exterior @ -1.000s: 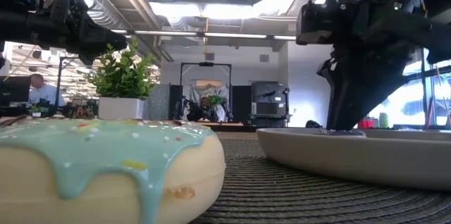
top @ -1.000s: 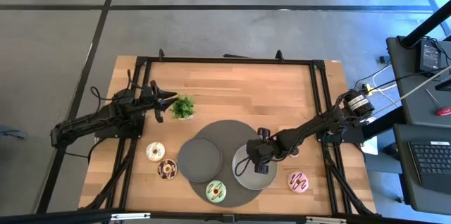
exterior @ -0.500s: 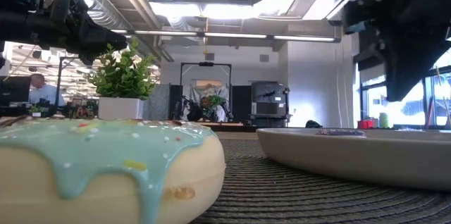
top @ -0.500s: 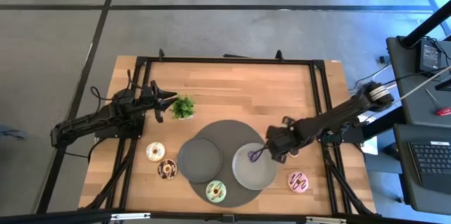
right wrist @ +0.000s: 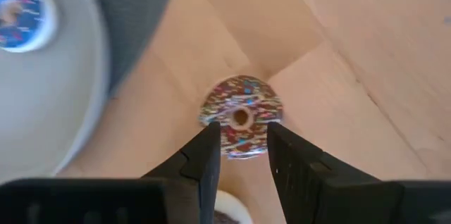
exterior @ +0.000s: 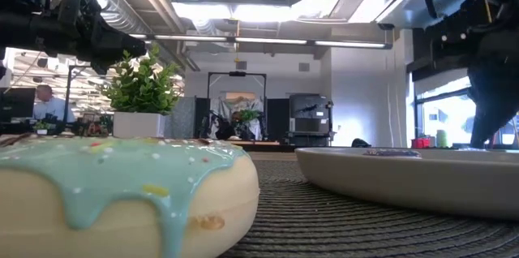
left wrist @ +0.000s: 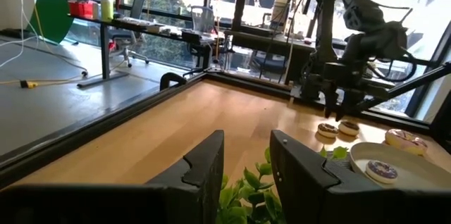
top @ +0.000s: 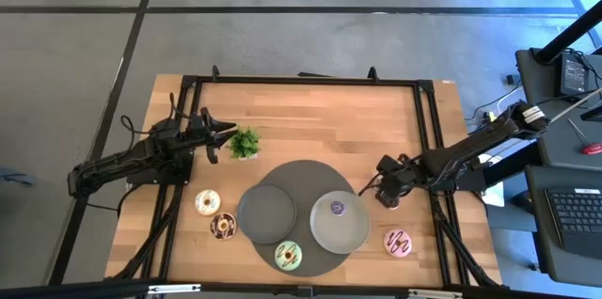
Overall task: Pick & Place donuts
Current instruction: Put the small brown donut on the light gray plate, then put the small black donut on the light gray plate
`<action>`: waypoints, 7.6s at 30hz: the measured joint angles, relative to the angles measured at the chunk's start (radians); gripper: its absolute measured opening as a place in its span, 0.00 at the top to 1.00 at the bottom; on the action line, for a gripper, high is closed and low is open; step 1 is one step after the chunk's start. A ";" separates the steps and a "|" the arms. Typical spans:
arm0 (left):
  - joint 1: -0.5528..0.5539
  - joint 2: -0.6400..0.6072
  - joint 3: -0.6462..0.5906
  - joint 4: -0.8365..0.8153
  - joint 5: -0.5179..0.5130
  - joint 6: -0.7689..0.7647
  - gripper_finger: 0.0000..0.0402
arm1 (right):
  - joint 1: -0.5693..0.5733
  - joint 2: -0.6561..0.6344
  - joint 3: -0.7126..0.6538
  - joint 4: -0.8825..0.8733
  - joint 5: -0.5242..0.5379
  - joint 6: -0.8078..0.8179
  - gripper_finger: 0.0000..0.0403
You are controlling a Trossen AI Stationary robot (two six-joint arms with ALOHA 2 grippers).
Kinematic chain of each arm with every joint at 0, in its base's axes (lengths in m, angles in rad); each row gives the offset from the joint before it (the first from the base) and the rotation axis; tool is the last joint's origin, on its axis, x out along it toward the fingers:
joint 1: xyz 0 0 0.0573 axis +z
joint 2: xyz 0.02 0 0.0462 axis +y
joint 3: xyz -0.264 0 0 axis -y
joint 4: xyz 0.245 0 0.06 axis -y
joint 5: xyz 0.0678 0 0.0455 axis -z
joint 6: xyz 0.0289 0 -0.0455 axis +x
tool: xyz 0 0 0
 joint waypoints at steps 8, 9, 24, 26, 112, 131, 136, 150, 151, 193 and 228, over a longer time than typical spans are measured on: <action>0.000 0.000 0.000 0.000 -0.001 0.000 0.72 | -0.037 0.000 -0.043 0.046 0.015 -0.005 0.70; 0.000 0.000 0.000 0.000 -0.001 0.000 0.72 | -0.040 0.000 -0.046 0.054 0.015 -0.009 0.70; 0.000 0.000 0.000 0.000 -0.024 0.000 0.72 | -0.044 0.000 -0.048 0.062 0.020 -0.040 0.52; 0.000 0.000 0.000 0.000 -0.024 0.000 0.72 | -0.044 0.000 -0.048 0.070 0.020 -0.060 0.49; 0.000 0.000 0.000 -0.001 -0.026 -0.018 0.72 | 0.076 0.396 0.159 0.481 -0.170 -0.199 0.87; 0.000 0.000 0.000 -0.001 -0.026 -0.018 0.72 | 0.076 0.396 0.159 0.478 -0.167 -0.184 0.87; 0.000 0.000 0.000 -0.001 -0.026 -0.018 0.72 | 0.076 0.396 0.159 0.478 -0.167 -0.184 0.87; 0.000 0.000 0.000 -0.001 -0.026 -0.019 0.72 | 0.076 0.395 0.158 0.501 -0.167 -0.185 0.87; 0.000 0.000 0.000 -0.001 -0.026 -0.018 0.72 | 0.076 0.395 0.158 0.501 -0.167 -0.185 0.87; 0.000 0.000 0.000 -0.001 -0.026 -0.018 0.72 | 0.076 0.395 0.158 0.496 -0.188 -0.187 0.60; 0.000 0.000 0.000 -0.006 -0.026 -0.018 0.72 | 0.206 0.236 0.158 -0.109 -0.169 0.396 0.58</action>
